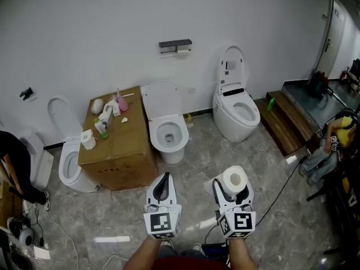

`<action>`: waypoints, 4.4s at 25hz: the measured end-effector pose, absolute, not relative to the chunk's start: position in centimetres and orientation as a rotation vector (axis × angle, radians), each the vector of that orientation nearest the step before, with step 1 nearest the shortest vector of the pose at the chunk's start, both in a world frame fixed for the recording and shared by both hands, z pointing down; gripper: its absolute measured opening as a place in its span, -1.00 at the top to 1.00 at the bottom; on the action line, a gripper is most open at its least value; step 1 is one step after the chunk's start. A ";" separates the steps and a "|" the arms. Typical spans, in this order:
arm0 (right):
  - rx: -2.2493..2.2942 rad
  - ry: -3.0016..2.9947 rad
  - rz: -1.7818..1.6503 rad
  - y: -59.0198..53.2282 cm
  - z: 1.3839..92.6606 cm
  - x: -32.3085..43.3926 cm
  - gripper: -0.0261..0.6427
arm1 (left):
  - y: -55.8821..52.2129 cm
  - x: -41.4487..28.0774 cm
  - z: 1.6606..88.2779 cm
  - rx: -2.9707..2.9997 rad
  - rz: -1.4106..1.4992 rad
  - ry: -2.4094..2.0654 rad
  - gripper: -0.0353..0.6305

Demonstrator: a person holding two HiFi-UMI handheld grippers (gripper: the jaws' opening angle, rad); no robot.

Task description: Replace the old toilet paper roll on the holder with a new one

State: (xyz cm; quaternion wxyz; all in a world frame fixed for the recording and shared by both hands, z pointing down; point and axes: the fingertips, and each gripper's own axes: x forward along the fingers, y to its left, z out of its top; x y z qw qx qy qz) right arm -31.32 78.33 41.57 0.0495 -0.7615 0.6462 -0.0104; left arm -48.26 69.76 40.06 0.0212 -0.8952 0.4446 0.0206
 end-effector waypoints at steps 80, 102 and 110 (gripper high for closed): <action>-2.295 2.019 -0.081 24.9 43.3 8.5 -0.19 | 17.2 -5.8 41.2 -2.761 -0.009 1.394 0.85; -2.274 2.128 -0.037 -3.3 41.6 7.8 -0.19 | -9.8 -6.0 40.1 -2.758 0.050 1.452 0.85; -2.249 2.162 -0.048 -9.4 42.1 8.7 -0.19 | -15.2 -5.1 40.4 -2.742 0.055 1.470 0.85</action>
